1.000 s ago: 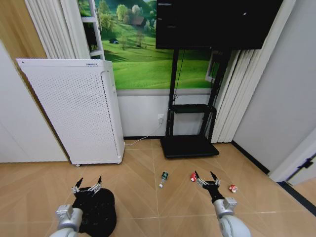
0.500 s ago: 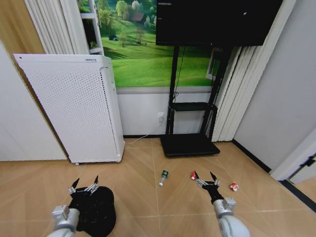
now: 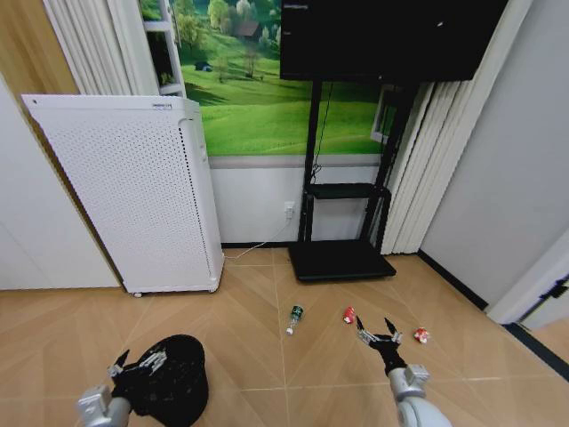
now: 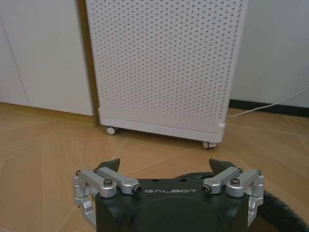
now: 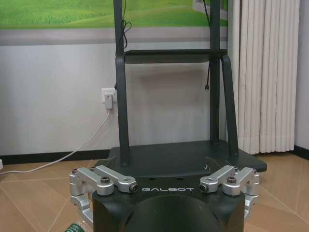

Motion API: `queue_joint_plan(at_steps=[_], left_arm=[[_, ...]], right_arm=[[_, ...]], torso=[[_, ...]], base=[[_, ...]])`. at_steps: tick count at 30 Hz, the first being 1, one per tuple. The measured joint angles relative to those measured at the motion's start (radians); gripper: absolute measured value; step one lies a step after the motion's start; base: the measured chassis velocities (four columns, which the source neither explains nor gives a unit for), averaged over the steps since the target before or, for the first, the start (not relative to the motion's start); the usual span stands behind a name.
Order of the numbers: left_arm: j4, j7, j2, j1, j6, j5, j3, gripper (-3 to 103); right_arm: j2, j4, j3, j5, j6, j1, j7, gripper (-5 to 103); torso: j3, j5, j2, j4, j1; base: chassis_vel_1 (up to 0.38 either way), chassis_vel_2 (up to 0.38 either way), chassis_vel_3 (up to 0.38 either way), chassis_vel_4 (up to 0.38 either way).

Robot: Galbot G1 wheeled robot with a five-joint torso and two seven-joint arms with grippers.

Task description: Pick up the trash bin and place the garbage on the floor into it.

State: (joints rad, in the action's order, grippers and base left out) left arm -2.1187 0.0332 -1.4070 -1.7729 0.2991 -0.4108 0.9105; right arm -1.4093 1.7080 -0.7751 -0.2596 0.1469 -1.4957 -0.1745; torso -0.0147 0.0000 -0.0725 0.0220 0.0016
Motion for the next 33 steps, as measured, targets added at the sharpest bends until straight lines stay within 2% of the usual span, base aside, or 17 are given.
queue_joint_plan(at_steps=[3,5,6,9,13,24,27,31,33], left_arm=[[-0.002,0.012,0.016,-0.008,0.034,-0.013,0.026,100],[-0.001,0.023,0.052,-0.045,0.091,-0.047,0.095,100],[-0.001,0.023,0.052,-0.045,0.091,-0.047,0.095,100],[0.054,0.018,0.076,-0.108,0.131,-0.104,0.176,100],[0.096,0.026,0.065,-0.088,0.145,-0.117,0.163,100],[0.1,0.041,0.037,-0.017,0.189,-0.106,0.09,100],[0.101,0.072,0.027,-0.007,0.23,-0.106,0.077,100],[0.106,0.096,0.021,-0.005,0.238,-0.107,0.072,103],[0.112,0.133,0.018,0.0,0.255,-0.118,0.071,97]], right_arm=[[-0.001,-0.011,-0.001,0.001,0.003,0.0,0.0,100],[-0.003,-0.031,0.001,0.003,0.006,0.001,0.001,100],[-0.003,-0.031,0.001,0.003,0.006,0.001,0.001,100],[-0.006,-0.063,0.011,0.007,0.012,0.011,0.002,100],[-0.009,-0.069,0.02,0.011,0.012,0.016,0.002,100],[0.0,-0.068,0.023,0.006,0.012,0.022,0.002,100],[0.004,-0.074,0.023,0.004,0.012,0.024,0.002,100],[0.008,-0.078,0.022,-0.003,0.012,0.027,0.002,100],[0.011,-0.082,0.021,-0.011,0.012,0.027,0.002,100]], torso=[[0.0,-0.0001,-0.001,0.0002,0.0],[-0.002,0.0,-0.002,0.0002,0.001],[-0.002,0.0,-0.002,0.0002,0.001],[-0.003,-0.0001,-0.005,-0.0001,0.001],[-0.004,-0.0003,-0.006,0.0003,0.002],[-0.005,0.0,-0.007,0.0004,0.002],[-0.006,0.0,-0.008,0.0003,0.003],[-0.006,0.0001,-0.008,0.0001,0.003],[-0.006,0.0,-0.008,0.0001,0.003]], base=[[0.0,0.0,0.0,0.0],[0.0,0.0,0.0,0.0],[0.0,0.0,0.0,0.0],[0.0,0.0,0.0,0.0],[0.0,0.0,0.0,0.0],[0.0,0.0,0.0,0.0],[0.0,0.0,0.0,0.0],[0.0,0.0,0.0,0.0],[0.0,0.0,0.0,0.0]])
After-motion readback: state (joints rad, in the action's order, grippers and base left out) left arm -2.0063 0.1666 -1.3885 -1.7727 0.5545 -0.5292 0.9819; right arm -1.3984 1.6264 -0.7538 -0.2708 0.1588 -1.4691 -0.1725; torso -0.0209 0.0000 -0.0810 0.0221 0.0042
